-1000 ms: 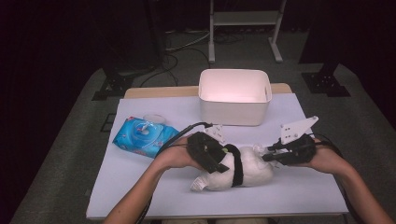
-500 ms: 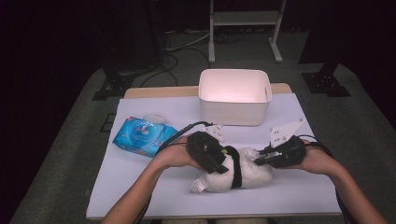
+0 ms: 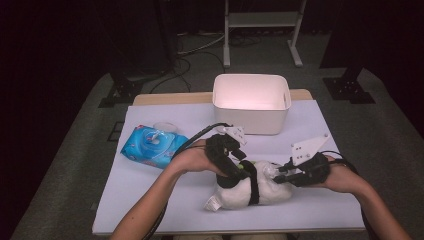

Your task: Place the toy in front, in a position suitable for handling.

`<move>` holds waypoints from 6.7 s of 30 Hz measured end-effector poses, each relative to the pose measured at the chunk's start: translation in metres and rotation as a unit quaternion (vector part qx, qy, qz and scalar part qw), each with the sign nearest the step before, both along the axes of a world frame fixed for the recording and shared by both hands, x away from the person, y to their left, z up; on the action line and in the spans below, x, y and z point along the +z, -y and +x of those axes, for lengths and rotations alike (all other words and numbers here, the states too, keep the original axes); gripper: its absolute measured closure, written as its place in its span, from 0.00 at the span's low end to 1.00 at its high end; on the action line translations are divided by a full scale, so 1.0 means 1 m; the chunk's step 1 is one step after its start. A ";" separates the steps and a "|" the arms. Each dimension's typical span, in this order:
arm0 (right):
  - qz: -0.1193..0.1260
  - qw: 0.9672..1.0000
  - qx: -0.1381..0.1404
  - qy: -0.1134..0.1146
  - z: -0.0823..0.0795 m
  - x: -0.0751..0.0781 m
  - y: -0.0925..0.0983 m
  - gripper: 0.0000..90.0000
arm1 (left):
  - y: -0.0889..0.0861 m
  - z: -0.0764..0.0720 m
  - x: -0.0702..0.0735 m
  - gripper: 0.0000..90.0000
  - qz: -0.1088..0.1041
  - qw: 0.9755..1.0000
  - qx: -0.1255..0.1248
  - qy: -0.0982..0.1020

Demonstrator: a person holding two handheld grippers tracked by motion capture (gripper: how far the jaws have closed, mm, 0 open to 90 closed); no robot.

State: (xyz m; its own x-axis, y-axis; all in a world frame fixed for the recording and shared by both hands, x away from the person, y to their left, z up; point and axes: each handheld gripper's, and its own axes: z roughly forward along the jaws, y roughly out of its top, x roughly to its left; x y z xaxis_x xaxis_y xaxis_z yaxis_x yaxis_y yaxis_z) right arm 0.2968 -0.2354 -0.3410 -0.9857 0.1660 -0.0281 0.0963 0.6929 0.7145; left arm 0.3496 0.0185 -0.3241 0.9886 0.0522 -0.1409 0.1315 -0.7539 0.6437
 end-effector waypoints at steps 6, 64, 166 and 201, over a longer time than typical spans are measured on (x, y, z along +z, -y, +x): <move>-0.001 1.000 0.000 0.000 -0.003 -0.001 0.002 0.83 | 0.009 0.008 -0.009 0.37 0.004 1.000 0.010 -0.030; 0.000 1.000 0.005 -0.008 0.001 -0.019 -0.009 0.83 | 0.019 -0.010 0.002 0.56 0.011 0.997 -0.075 0.008; -0.022 0.997 -0.068 0.012 0.008 -0.022 0.025 0.84 | 0.029 -0.012 -0.021 0.74 0.020 0.997 -0.064 0.045; 0.014 0.985 -0.170 -0.021 0.005 -0.051 0.098 0.83 | 0.011 -0.012 0.005 0.51 -0.043 0.997 -0.027 0.058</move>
State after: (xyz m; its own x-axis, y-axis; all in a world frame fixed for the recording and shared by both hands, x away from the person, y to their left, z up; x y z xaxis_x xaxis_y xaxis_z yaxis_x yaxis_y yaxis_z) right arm 0.3022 -0.3330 -0.3917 -0.8727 0.4877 0.0205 0.3498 0.5956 0.7231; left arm 0.3374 0.0071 -0.3189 0.9996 -0.0094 -0.0262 0.0121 -0.6996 0.7144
